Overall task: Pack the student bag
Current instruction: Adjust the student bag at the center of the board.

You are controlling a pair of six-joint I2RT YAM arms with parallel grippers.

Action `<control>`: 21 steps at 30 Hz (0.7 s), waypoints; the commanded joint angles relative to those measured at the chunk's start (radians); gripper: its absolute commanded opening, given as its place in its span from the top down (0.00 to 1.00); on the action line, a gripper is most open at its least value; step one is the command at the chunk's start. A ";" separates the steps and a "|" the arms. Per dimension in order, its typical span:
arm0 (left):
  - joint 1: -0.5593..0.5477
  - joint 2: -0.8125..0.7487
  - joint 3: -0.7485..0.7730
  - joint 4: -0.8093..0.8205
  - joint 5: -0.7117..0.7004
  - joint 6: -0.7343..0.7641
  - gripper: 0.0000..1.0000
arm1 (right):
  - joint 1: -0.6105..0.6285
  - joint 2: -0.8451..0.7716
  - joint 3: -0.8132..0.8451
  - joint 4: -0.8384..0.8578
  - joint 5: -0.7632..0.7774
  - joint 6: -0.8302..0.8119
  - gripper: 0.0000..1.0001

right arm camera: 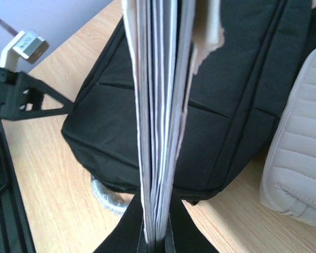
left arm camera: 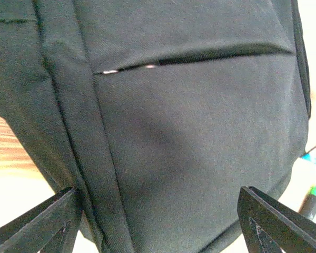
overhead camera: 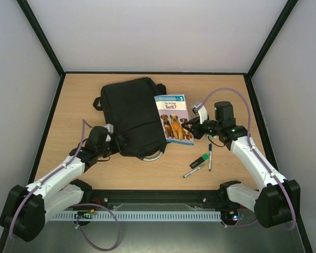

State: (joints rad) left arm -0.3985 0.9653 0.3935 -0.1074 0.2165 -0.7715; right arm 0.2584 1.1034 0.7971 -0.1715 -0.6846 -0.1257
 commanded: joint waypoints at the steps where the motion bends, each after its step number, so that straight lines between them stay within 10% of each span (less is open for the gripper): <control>1: -0.097 -0.019 0.094 -0.146 -0.002 -0.011 0.18 | -0.014 -0.018 0.000 0.051 0.031 0.011 0.99; 12: -0.219 0.073 0.421 -0.533 0.089 0.161 0.27 | -0.051 -0.019 0.000 0.061 0.040 0.038 0.99; 21: -0.414 0.300 0.625 -0.628 -0.192 0.477 0.34 | -0.078 -0.036 -0.002 0.063 0.030 0.046 0.99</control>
State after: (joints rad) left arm -0.7452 1.1614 0.9581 -0.6415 0.1471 -0.4767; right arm 0.1959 1.0981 0.7971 -0.1505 -0.6411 -0.0845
